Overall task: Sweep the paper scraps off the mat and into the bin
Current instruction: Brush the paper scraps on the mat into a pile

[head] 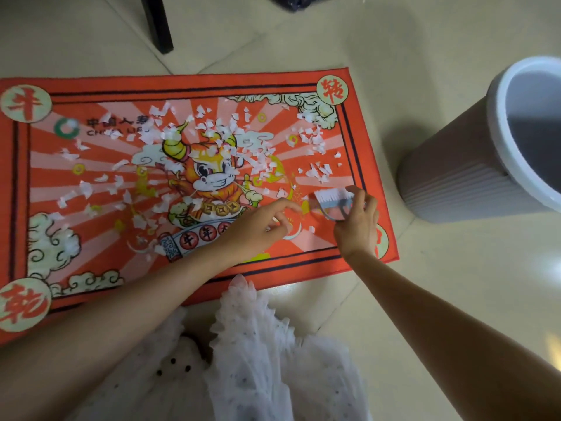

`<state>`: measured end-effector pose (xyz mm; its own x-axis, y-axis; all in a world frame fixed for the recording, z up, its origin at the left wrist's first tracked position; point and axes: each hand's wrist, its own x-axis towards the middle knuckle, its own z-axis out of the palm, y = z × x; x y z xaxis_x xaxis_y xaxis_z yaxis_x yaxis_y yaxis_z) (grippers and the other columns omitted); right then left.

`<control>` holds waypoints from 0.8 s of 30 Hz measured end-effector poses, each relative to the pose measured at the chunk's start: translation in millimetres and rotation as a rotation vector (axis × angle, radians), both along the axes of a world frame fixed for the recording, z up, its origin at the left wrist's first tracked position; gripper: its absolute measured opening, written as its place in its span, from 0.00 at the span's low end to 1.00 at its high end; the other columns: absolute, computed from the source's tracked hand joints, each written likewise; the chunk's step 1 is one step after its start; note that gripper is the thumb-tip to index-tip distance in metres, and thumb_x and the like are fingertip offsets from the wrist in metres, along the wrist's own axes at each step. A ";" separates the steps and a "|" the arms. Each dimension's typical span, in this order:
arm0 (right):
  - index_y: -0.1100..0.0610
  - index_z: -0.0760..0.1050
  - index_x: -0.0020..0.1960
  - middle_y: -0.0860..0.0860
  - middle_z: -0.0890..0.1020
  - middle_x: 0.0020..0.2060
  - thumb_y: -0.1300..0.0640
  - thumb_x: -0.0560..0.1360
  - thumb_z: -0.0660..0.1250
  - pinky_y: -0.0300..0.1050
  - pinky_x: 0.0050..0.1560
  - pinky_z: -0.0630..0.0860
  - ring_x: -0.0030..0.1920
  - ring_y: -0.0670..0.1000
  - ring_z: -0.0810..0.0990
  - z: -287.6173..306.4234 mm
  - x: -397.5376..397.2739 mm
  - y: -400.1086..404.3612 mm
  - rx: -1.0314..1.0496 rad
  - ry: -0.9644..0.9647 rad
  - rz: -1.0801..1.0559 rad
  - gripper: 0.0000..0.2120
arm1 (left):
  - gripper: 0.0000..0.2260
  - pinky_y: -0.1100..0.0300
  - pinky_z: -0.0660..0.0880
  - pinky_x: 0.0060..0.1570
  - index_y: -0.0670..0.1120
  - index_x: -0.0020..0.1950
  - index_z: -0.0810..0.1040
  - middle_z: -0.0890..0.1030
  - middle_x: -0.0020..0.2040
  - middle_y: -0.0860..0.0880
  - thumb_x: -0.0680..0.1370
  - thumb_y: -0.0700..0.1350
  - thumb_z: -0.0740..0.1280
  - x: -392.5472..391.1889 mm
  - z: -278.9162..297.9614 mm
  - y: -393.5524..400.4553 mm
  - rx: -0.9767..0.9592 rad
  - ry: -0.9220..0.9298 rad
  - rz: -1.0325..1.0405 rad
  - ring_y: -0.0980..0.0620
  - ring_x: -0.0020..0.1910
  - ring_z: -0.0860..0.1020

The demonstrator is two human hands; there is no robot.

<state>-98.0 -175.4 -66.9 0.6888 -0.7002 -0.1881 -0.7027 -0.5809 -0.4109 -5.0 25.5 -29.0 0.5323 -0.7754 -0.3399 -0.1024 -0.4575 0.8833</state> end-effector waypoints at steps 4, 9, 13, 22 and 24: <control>0.52 0.65 0.71 0.57 0.68 0.66 0.73 0.68 0.62 0.45 0.43 0.69 0.66 0.60 0.68 8.5 19.2 15.0 -0.007 -0.061 0.117 0.34 | 0.13 0.56 0.76 0.51 0.57 0.65 0.74 0.79 0.49 0.58 0.81 0.45 0.64 3.1 -0.5 13.1 -0.015 0.005 0.027 0.58 0.52 0.79; 0.52 0.65 0.71 0.56 0.69 0.65 0.73 0.67 0.62 0.48 0.42 0.73 0.63 0.60 0.69 19.2 44.1 41.4 -0.019 -0.083 0.284 0.35 | 0.13 0.63 0.75 0.47 0.54 0.65 0.75 0.79 0.48 0.54 0.81 0.44 0.64 11.5 0.0 41.0 -0.071 -0.024 0.107 0.59 0.49 0.80; 0.53 0.66 0.71 0.56 0.70 0.63 0.73 0.65 0.62 0.56 0.48 0.77 0.62 0.60 0.69 30.3 67.6 68.8 -0.025 -0.109 0.427 0.36 | 0.13 0.59 0.77 0.47 0.55 0.64 0.75 0.80 0.47 0.54 0.81 0.42 0.64 16.2 -4.6 75.3 -0.085 -0.053 0.207 0.57 0.47 0.81; 0.52 0.63 0.74 0.56 0.70 0.66 0.70 0.67 0.65 0.53 0.46 0.77 0.64 0.61 0.68 44.3 138.9 162.8 -0.055 -0.095 0.871 0.38 | 0.12 0.68 0.70 0.38 0.53 0.62 0.77 0.80 0.46 0.52 0.81 0.40 0.63 19.4 -21.4 159.7 -0.084 -0.109 0.502 0.61 0.39 0.78; 0.53 0.64 0.73 0.56 0.71 0.64 0.69 0.67 0.66 0.53 0.47 0.77 0.63 0.61 0.69 43.5 154.2 189.7 -0.048 -0.112 0.981 0.36 | 0.12 0.65 0.73 0.42 0.51 0.62 0.77 0.81 0.46 0.52 0.80 0.39 0.63 20.0 -23.3 179.0 -0.083 -0.108 0.573 0.58 0.42 0.80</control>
<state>56.2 14.3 -23.4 0.9800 0.1853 -0.0722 0.1408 -0.9029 -0.4061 15.0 204.5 -52.4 0.9024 -0.3757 -0.2112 0.0496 -0.3964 0.9167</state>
